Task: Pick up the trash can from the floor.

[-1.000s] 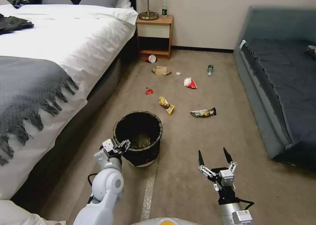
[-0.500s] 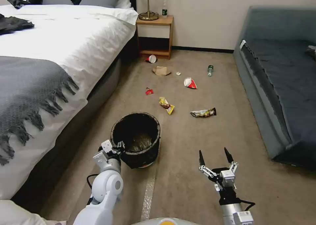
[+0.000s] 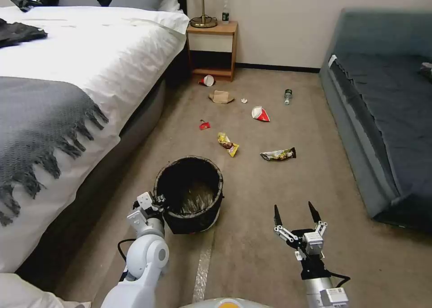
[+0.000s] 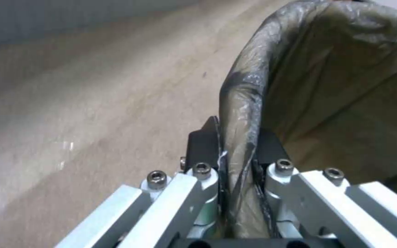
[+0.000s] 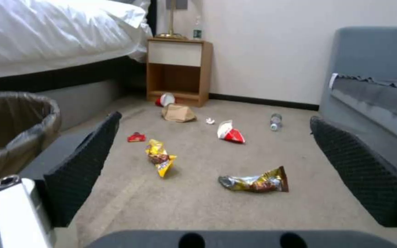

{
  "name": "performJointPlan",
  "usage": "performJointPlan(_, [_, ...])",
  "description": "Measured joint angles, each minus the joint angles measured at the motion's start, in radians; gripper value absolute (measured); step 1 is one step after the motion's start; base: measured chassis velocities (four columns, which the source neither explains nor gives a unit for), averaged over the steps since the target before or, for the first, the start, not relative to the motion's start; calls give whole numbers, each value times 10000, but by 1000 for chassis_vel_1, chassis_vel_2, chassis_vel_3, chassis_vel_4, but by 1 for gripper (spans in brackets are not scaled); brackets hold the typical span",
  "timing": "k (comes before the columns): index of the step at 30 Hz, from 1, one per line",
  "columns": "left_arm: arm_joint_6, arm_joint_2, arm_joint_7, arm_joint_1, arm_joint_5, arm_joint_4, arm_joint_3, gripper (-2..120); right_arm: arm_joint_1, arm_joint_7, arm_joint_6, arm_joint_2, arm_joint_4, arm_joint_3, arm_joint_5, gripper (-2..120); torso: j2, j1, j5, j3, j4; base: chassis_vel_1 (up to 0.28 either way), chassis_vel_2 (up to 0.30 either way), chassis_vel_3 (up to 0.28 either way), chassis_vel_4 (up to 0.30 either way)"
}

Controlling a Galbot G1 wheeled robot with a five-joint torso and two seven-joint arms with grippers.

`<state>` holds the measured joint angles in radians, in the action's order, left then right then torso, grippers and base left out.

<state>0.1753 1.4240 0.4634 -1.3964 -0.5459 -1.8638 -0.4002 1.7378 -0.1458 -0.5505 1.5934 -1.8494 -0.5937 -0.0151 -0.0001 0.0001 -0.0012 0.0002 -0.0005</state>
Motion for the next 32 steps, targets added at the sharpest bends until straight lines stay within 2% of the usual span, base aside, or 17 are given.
performJointPlan(1, [-213,-44,-234,-154,492,-292,-46,5,-14,8,0,0,9,-6,-6,100,0,0,12,-1,1,0,0,0,0])
performJointPlan(3, [-292,-66,-303,-224,697,-394,-50,5,-21,12,0,0,15,-8,-7,100,0,-1,12,0,4,0,0,0,0])
performJointPlan(5, [-629,-123,-626,-531,1586,-888,1,5,-50,24,0,10,48,-14,-20,100,0,0,10,-1,4,0,0,0,0])
performJointPlan(9, [-773,-179,-730,-750,1917,-1327,43,5,-54,35,1,14,65,-27,-26,100,0,0,12,-1,1,0,0,0,0])
performJointPlan(11, [-883,-305,-831,-1063,2063,-1840,102,5,-62,39,6,1,65,-77,-20,100,0,0,13,-1,3,0,0,0,0])
performJointPlan(14, [-992,-349,-849,-1213,2187,-2066,135,5,-82,44,9,-16,76,-117,0,100,0,0,13,-2,4,0,0,0,0])
performJointPlan(23, [-1248,-258,-820,-1554,2547,-2410,384,5,-135,57,11,-11,129,-122,27,100,0,-1,12,-2,3,0,0,0,0])
performJointPlan(32, [-1515,-259,-718,-1663,2714,-2305,380,5,-129,58,11,-13,147,-92,33,100,0,-1,13,-2,3,0,0,0,0])
